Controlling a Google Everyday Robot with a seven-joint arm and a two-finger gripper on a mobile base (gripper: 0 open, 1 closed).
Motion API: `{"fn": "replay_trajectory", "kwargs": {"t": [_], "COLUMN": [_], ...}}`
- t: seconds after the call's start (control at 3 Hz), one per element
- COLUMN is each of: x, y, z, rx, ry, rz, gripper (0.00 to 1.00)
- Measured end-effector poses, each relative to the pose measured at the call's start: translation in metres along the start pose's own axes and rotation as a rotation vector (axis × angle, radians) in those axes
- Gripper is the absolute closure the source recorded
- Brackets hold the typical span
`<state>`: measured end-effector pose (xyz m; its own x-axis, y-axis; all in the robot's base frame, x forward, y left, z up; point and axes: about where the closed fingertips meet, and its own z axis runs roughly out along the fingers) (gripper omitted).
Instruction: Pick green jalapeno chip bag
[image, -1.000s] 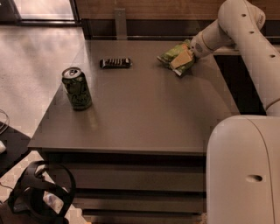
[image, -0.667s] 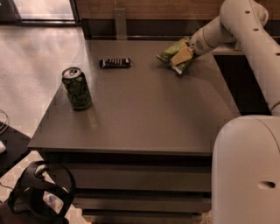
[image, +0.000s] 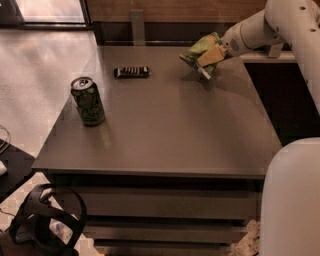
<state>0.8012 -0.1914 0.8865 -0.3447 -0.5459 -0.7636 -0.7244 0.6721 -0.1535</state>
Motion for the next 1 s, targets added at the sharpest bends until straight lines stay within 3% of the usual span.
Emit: {"fn": "replay_trajectory", "kwargs": {"t": [1.0], "x": [-0.047], "y": [0.035], "z": [-0.05], "rx": [-0.113], "ry": [-0.227], "rz": [-0.15], "gripper": [1.0]}}
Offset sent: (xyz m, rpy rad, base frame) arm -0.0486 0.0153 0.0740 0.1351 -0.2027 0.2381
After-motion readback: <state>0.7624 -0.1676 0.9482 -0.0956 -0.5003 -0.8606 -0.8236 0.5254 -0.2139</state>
